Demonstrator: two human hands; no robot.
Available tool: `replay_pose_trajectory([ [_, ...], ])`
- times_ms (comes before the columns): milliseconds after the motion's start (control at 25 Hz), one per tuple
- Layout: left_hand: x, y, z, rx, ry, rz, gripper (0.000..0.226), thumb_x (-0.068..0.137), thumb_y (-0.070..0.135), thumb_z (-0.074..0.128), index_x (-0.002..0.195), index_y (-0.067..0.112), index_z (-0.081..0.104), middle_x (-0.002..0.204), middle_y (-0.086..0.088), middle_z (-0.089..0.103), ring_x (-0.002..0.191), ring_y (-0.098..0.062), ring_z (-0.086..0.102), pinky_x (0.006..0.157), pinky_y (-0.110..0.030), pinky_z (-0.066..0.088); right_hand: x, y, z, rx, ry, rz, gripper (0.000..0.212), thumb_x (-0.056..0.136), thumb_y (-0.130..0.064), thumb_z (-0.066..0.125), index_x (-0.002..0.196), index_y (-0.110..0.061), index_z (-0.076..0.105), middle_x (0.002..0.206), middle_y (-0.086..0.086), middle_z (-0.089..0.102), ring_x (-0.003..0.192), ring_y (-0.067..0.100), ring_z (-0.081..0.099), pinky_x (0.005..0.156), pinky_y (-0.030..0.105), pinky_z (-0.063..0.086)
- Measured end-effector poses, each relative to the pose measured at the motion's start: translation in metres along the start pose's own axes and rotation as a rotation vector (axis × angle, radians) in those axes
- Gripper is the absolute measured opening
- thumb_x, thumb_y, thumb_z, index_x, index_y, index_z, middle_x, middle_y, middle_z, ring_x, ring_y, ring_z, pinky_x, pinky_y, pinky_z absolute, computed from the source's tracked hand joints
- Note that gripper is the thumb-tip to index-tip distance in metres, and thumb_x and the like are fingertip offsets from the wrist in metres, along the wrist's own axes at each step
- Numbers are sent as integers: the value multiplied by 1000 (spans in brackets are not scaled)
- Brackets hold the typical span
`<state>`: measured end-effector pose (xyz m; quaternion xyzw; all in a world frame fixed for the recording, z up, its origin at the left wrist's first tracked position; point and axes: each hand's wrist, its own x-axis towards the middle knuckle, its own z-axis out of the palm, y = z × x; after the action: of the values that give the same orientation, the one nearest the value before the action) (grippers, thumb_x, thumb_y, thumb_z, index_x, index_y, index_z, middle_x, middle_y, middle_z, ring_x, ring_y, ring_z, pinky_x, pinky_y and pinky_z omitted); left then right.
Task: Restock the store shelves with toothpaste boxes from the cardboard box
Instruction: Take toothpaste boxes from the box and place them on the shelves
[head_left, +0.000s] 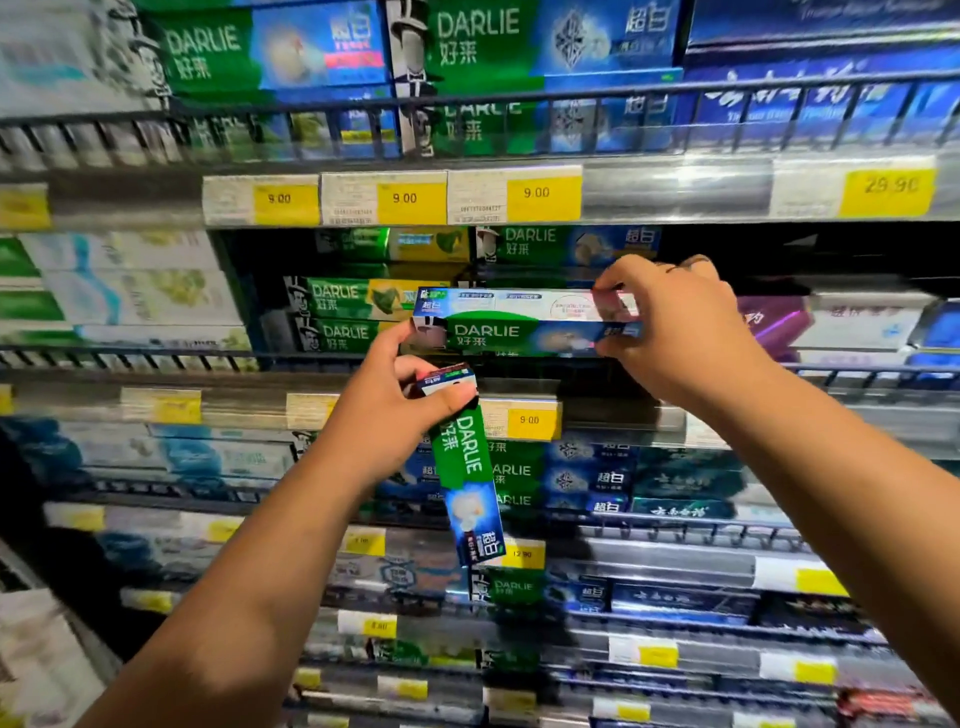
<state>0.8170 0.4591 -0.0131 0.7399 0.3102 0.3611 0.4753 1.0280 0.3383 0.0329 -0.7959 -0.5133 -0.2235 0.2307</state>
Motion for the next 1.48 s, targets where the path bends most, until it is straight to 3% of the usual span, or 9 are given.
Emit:
replay_pose_trajectory([
  [240,13,-9,3,35,-67,-30,79,81,25,74,145,27,29,102,-9,65,101,-22,64,99,-43,45,2,-4,3,-268,-36,-4,35,80,-38,69,112,-31,55,108,7,65,120,34,33,88,44,25],
  [400,14,-14,5,134,-103,-81,82,79,34,75,146,28,27,103,0,61,99,-9,59,95,-42,45,5,-3,3,-336,-117,6,32,84,-34,64,115,-30,58,110,4,63,124,33,28,93,46,19],
  [560,18,-14,2,163,-127,-89,84,71,45,77,142,34,33,106,1,64,104,-17,62,99,-47,45,6,-6,3,-392,-189,-10,24,82,-23,59,104,-30,67,97,-6,58,120,27,27,87,45,9],
  [720,16,-12,0,145,-111,-70,68,79,34,75,138,36,41,103,2,61,101,-13,60,93,-38,46,5,-6,3,-402,-214,-16,22,84,-23,56,101,-29,68,96,-6,61,121,27,27,94,49,8],
  [880,10,-6,-3,-62,20,-18,33,85,19,70,116,28,63,104,5,64,103,-11,61,76,-16,47,-7,-6,3,-267,-41,-83,16,89,-29,53,93,-31,69,98,-6,65,113,29,36,90,46,20],
  [1000,9,-3,-6,-276,123,-60,16,87,16,66,101,23,69,107,0,70,105,-17,65,92,-28,51,-25,-11,-3,-117,65,-66,15,91,-32,55,99,-31,68,109,-4,65,108,31,38,74,37,18],
  [1120,7,-1,-4,-496,209,-143,17,91,18,61,106,16,68,98,-2,72,89,-14,67,89,-32,52,-47,-13,-4,38,-52,0,36,89,-50,45,117,-31,59,117,-2,61,109,27,48,82,38,34],
  [1280,1,7,6,-710,335,-223,13,93,25,59,99,19,69,93,2,72,92,-13,65,96,-34,46,-67,-13,-10,224,-161,118,72,74,-75,40,132,-33,43,117,-3,62,101,19,60,82,34,48],
  [1480,-1,16,20,-873,345,-180,13,96,26,55,96,22,67,95,3,73,94,-12,66,81,-28,53,-66,-13,-7,450,-47,131,57,76,-48,70,127,-33,48,95,-15,66,72,-1,60,74,29,50],
])
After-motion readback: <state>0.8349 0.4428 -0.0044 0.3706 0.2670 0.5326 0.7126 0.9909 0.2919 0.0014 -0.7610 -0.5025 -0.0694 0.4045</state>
